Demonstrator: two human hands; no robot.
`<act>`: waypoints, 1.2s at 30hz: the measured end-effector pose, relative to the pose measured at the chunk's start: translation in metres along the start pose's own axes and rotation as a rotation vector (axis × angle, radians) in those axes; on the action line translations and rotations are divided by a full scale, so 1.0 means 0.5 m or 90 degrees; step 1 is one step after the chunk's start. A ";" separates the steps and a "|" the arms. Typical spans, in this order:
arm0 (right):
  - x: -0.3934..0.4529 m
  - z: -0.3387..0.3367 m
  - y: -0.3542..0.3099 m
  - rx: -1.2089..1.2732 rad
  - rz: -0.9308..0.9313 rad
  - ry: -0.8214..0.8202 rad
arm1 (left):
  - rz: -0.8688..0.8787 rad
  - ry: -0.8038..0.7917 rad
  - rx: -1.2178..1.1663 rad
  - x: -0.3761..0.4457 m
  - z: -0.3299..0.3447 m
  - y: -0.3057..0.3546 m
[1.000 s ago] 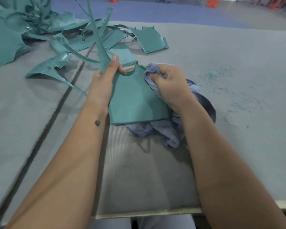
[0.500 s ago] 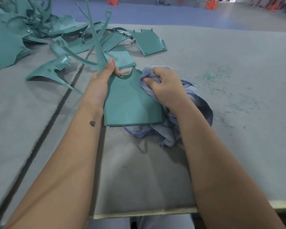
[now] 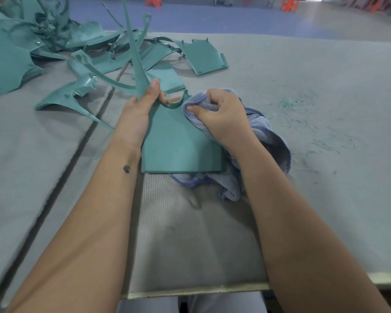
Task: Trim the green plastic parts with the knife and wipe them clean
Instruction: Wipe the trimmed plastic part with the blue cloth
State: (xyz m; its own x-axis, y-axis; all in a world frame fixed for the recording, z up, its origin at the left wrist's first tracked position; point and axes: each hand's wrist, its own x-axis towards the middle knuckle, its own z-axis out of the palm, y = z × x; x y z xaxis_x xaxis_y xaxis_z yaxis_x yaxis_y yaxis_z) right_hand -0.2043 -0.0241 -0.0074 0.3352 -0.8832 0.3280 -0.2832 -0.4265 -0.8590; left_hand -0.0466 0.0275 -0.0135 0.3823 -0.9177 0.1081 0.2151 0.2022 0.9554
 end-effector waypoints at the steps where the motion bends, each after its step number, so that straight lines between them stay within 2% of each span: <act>1: -0.001 0.000 -0.002 -0.001 -0.007 -0.013 | -0.001 0.003 -0.005 0.000 -0.001 0.000; 4: -0.003 -0.003 0.001 0.116 0.000 -0.034 | -0.010 0.014 -0.056 0.007 -0.010 0.002; 6: -0.002 -0.006 -0.003 0.177 0.010 0.003 | -0.016 0.009 -0.080 0.010 -0.008 0.001; 8: 0.009 -0.014 -0.002 0.282 0.050 0.094 | -0.031 0.007 -0.106 0.010 -0.004 -0.001; 10: 0.018 -0.039 -0.001 0.504 0.120 0.202 | -0.066 0.015 -0.181 0.010 -0.005 -0.002; 12: 0.023 -0.067 0.006 0.677 0.106 0.284 | -0.102 0.032 -0.265 0.012 -0.007 -0.001; 14: 0.025 -0.085 0.015 0.706 0.060 0.331 | -0.102 0.062 -0.311 0.017 -0.004 -0.004; 16: 0.024 -0.090 0.014 0.672 0.030 0.342 | -0.067 0.086 -0.325 0.020 0.008 -0.007; 18: 0.019 -0.080 0.005 0.527 -0.023 0.288 | -0.062 0.089 -0.334 0.022 0.021 -0.015; 20: 0.009 -0.053 -0.012 0.315 -0.091 0.141 | -0.078 0.073 -0.346 0.022 0.028 -0.026; 23: -0.012 0.010 -0.025 -0.034 -0.142 -0.144 | -0.087 0.046 -0.418 0.021 0.034 -0.030; 24: -0.018 0.028 -0.024 -0.159 -0.186 -0.197 | -0.095 0.043 -0.448 0.021 0.031 -0.030; 25: -0.021 0.042 -0.021 -0.245 -0.226 -0.213 | -0.101 0.046 -0.468 0.022 0.028 -0.029; 26: -0.024 0.049 -0.019 -0.267 -0.240 -0.210 | -0.103 0.054 -0.472 0.022 0.025 -0.029; 30: -0.031 0.044 -0.032 -0.136 -0.155 -0.241 | -0.151 0.091 -0.420 0.020 0.017 -0.033; 32: -0.032 0.046 -0.035 -0.146 -0.134 -0.248 | -0.193 0.088 -0.401 0.019 0.017 -0.033; 34: -0.030 0.059 -0.031 -0.196 -0.116 -0.207 | -0.208 0.095 -0.411 0.018 0.019 -0.032; 36: -0.027 0.072 -0.029 -0.268 -0.102 -0.145 | -0.169 0.107 -0.446 0.017 0.020 -0.031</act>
State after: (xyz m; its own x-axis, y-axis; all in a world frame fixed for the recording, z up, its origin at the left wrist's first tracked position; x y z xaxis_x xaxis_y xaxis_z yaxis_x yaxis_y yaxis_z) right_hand -0.1723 0.0011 -0.0135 0.5781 -0.7553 0.3087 -0.5342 -0.6364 -0.5565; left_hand -0.0556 0.0130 -0.0247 0.3578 -0.9127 -0.1976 0.8167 0.2032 0.5400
